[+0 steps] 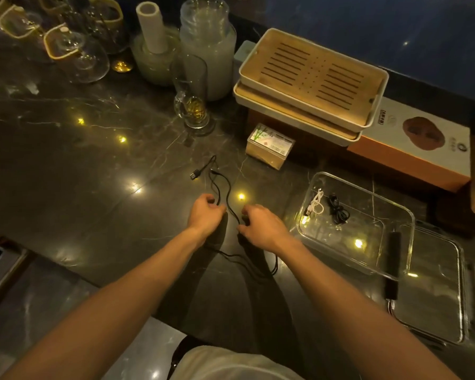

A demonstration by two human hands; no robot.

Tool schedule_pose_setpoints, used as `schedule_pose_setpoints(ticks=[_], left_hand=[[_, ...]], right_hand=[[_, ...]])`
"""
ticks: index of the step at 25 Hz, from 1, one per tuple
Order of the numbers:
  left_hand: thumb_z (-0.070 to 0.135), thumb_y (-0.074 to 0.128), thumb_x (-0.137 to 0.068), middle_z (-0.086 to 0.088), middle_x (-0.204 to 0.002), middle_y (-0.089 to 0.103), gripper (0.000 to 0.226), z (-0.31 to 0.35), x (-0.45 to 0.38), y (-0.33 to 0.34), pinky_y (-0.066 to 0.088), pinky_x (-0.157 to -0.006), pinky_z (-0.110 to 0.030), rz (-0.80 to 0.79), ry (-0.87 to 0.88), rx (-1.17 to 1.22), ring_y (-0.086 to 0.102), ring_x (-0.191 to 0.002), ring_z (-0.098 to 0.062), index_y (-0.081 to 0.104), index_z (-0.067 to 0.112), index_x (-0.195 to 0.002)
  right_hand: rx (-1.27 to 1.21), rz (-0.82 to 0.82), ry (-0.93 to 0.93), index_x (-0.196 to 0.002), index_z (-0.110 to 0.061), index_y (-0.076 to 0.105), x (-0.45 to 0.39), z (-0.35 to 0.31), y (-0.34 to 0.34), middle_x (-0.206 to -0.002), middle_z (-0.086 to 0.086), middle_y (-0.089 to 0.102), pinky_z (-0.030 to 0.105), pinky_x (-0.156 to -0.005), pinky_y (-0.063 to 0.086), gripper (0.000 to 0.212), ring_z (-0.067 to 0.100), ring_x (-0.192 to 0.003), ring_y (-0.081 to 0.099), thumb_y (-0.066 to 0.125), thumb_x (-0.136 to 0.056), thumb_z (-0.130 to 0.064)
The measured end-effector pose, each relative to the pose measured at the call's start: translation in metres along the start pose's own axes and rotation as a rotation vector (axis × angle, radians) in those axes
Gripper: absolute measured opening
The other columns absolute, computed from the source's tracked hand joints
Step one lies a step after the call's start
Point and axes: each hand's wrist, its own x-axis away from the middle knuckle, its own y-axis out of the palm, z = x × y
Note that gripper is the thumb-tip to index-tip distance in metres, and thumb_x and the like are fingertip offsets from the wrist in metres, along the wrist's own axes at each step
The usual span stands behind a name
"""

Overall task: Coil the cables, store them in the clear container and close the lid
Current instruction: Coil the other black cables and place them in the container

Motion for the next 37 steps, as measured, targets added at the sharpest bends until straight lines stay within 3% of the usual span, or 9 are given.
schedule_pose_setpoints(ticks=[4, 7, 11, 14, 17, 21, 25, 32, 37], left_hand=[[0.037, 0.073, -0.088, -0.001, -0.119, 0.064, 0.047, 0.011, -0.022, 0.002, 0.052, -0.095, -0.041, 0.048, 0.076, -0.258, 0.059, -0.114, -0.024, 0.058, 0.019, -0.129], [0.035, 0.066, -0.093, 0.001, -0.088, 0.065, 0.015, 0.018, -0.033, 0.007, 0.051, -0.078, -0.035, 0.025, 0.092, -0.353, 0.065, -0.096, -0.025, 0.064, 0.021, -0.093], [0.029, 0.06, -0.095, 0.0, -0.064, 0.059, 0.029, 0.02, -0.035, 0.012, 0.047, -0.065, -0.035, -0.034, 0.116, -0.319, 0.061, -0.069, -0.022, 0.06, 0.014, -0.07], [0.026, 0.066, -0.093, 0.003, -0.069, 0.065, 0.024, 0.021, -0.03, 0.009, 0.047, -0.061, -0.027, -0.106, 0.09, -0.114, 0.06, -0.066, -0.012, 0.067, 0.013, -0.074], [0.025, 0.064, -0.097, 0.003, -0.084, 0.073, 0.02, 0.026, -0.022, 0.005, 0.048, -0.058, -0.016, -0.221, 0.053, 0.123, 0.062, -0.071, -0.007, 0.073, 0.01, -0.087], [0.027, 0.051, -0.104, 0.004, -0.078, 0.069, 0.024, 0.029, -0.013, 0.002, 0.043, -0.056, -0.016, -0.196, 0.066, 0.23, 0.054, -0.061, -0.003, 0.071, 0.016, -0.095], [0.021, 0.05, -0.105, -0.001, -0.078, 0.067, 0.025, 0.03, 0.009, 0.019, 0.044, -0.056, -0.018, -0.334, 0.021, 0.328, 0.055, -0.058, -0.006, 0.07, 0.009, -0.097], [0.017, 0.049, -0.105, 0.0, -0.075, 0.067, 0.025, 0.039, 0.078, 0.074, 0.047, -0.053, -0.014, -0.7, 0.184, -0.292, 0.06, -0.052, 0.0, 0.063, 0.012, -0.084], [0.014, 0.057, -0.101, -0.007, -0.074, 0.07, 0.011, 0.046, 0.102, 0.086, 0.051, -0.055, -0.031, -0.727, 0.32, -0.162, 0.062, -0.056, -0.014, 0.053, 0.01, -0.111]], right_hand=[[0.045, -0.062, 0.029, -0.125, -0.013, 0.057, -0.013, 0.002, 0.01, -0.126, 0.01, 0.058, 0.044, -0.093, 0.054, 0.038, 0.03, -0.113, 0.062, 0.068, -0.094, -0.032], [0.009, -0.06, 0.026, -0.116, -0.015, 0.056, -0.02, 0.004, 0.016, -0.118, 0.009, 0.062, 0.043, -0.088, 0.054, 0.028, 0.03, -0.107, 0.064, 0.068, -0.093, -0.027], [-0.023, -0.02, 0.039, -0.104, -0.013, 0.056, -0.023, 0.003, 0.02, -0.108, 0.01, 0.066, 0.037, -0.076, 0.045, 0.024, 0.031, -0.099, 0.065, 0.062, -0.097, -0.035], [-0.048, -0.013, 0.018, -0.097, -0.015, 0.056, -0.019, 0.001, 0.022, -0.099, 0.007, 0.066, 0.034, -0.071, 0.042, 0.031, 0.028, -0.092, 0.065, 0.061, -0.098, -0.045], [-0.162, 0.041, 0.011, -0.084, -0.019, 0.051, -0.01, 0.0, 0.022, -0.091, 0.009, 0.069, 0.033, -0.069, 0.04, 0.027, 0.033, -0.089, 0.067, 0.05, -0.106, -0.036], [-0.413, 0.24, 0.055, -0.081, -0.019, 0.059, 0.01, 0.008, 0.002, -0.076, 0.002, 0.069, 0.039, -0.064, 0.052, 0.033, 0.016, -0.068, 0.065, 0.046, -0.107, -0.035], [-0.643, 0.42, 0.02, -0.092, -0.016, 0.072, 0.039, 0.022, -0.047, -0.069, 0.0, 0.066, 0.018, -0.051, 0.041, 0.029, 0.0, -0.05, 0.053, 0.051, -0.107, -0.029], [-0.8, 0.469, 0.01, -0.097, -0.009, 0.074, 0.102, 0.064, -0.092, -0.06, 0.005, 0.051, 0.014, -0.048, 0.036, 0.045, 0.001, -0.045, 0.043, 0.041, -0.11, -0.035], [-0.711, 0.39, 0.13, -0.092, -0.017, 0.074, 0.136, 0.098, -0.084, -0.059, -0.002, 0.056, 0.014, -0.047, 0.036, 0.035, 0.0, -0.043, 0.044, 0.049, -0.107, -0.038]])
